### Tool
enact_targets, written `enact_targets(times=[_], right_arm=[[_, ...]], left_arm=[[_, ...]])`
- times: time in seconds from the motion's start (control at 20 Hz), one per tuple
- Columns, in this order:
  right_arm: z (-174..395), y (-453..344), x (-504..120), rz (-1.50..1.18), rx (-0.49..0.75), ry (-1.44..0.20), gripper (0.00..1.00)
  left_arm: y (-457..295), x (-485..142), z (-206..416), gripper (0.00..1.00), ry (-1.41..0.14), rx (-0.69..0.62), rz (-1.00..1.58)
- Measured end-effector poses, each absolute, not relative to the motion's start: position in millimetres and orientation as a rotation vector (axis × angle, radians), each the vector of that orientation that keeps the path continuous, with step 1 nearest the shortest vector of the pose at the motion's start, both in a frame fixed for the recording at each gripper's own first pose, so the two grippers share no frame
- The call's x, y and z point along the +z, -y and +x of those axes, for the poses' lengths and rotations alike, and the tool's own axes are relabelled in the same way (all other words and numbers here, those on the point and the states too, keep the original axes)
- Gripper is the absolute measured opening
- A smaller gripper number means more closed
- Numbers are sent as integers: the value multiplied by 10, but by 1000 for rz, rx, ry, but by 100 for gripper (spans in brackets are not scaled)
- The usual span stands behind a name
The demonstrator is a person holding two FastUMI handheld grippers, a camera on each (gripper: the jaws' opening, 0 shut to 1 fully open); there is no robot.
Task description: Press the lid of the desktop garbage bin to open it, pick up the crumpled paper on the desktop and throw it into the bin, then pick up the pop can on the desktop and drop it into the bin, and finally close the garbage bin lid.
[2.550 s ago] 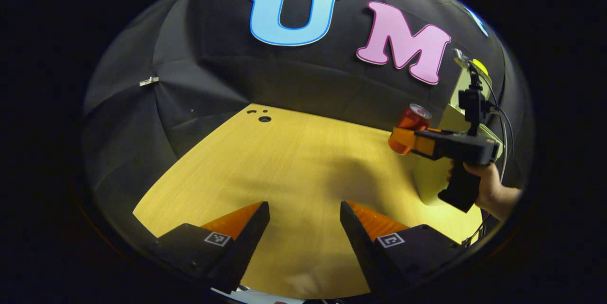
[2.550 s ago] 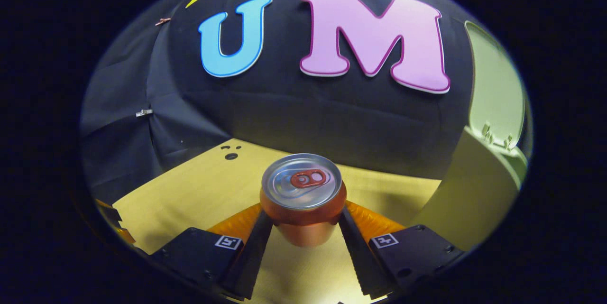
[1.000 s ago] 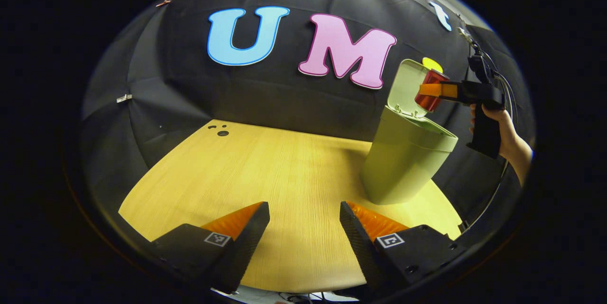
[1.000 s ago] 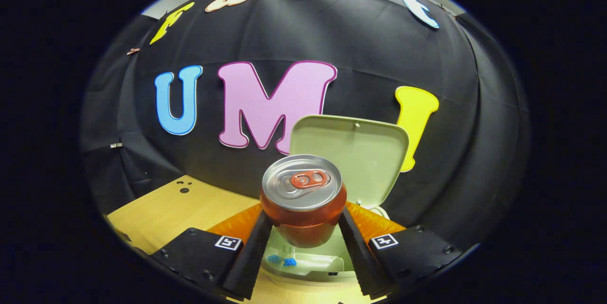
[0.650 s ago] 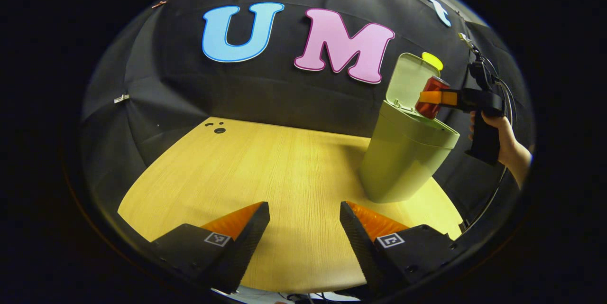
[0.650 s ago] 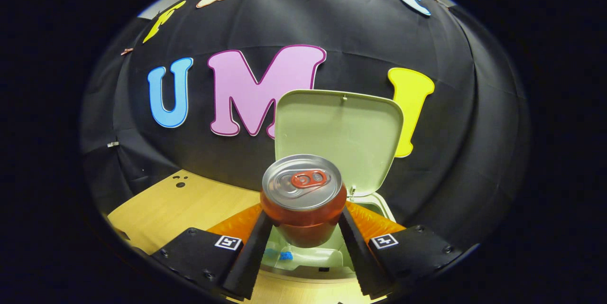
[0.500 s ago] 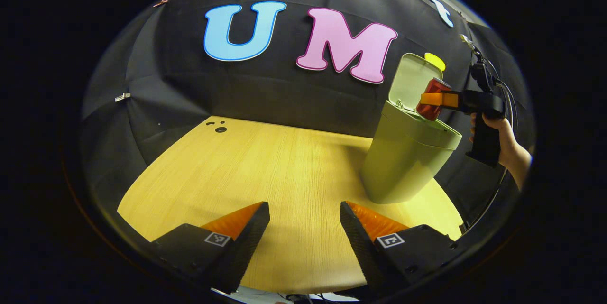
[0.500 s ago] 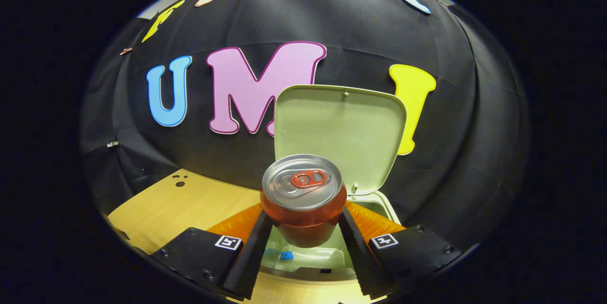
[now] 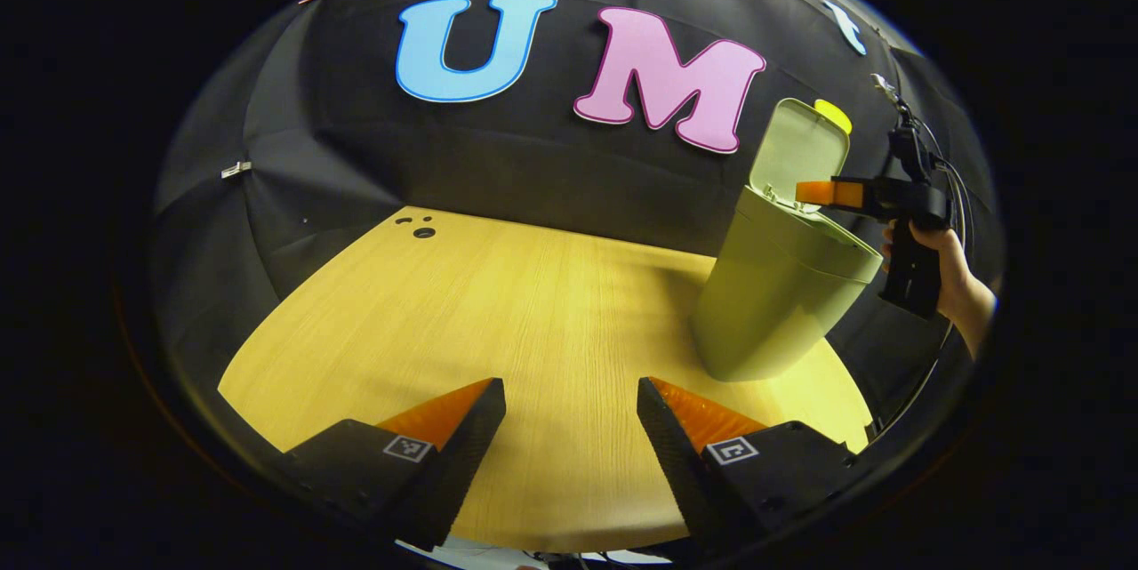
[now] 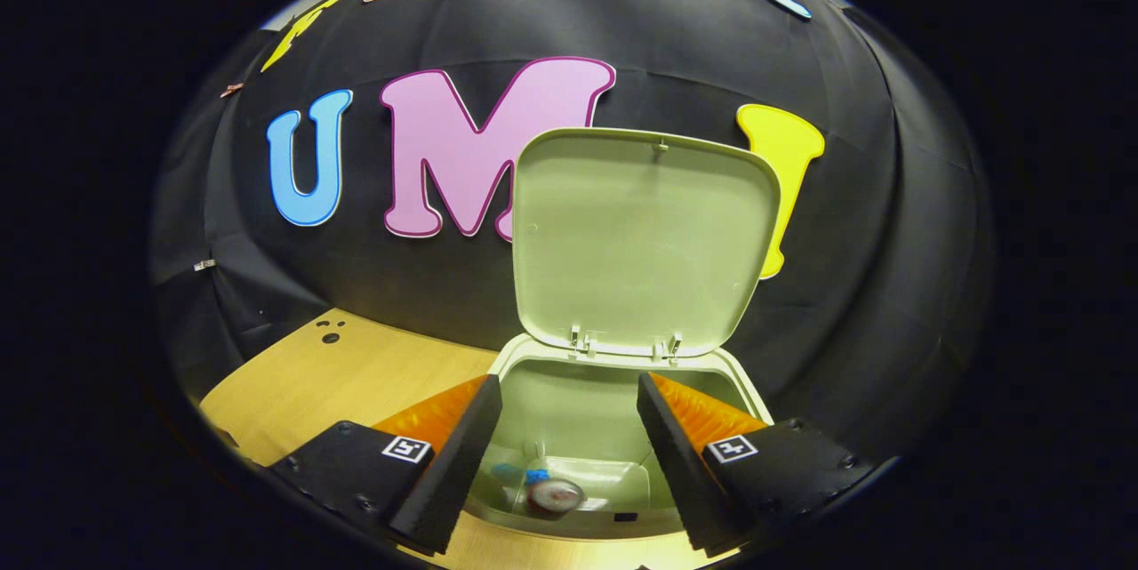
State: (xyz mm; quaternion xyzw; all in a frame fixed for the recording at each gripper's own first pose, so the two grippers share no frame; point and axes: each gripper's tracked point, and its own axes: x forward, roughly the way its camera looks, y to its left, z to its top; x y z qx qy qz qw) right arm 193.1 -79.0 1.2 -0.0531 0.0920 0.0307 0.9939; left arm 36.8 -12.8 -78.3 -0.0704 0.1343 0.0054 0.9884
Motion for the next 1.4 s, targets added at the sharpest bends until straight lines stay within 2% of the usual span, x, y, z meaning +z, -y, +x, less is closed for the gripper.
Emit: enact_targets(times=[0.35,0.75,1.15,1.4], right_arm=[[1855,781,381,-107,54,-112,98],[1895,734,1152,-26,73,-12,97],[2146,964,1841,-17,28,99,97],[2436,1004,2082,-31,23,100,98]], left_arm=[[66,-840,372,96,-282,25,-154],[75,-844,331,96,-276,35,-155],[-42,-885,238,96,-280,80,-168],[-98,-899,223,96,-278,112,-195]])
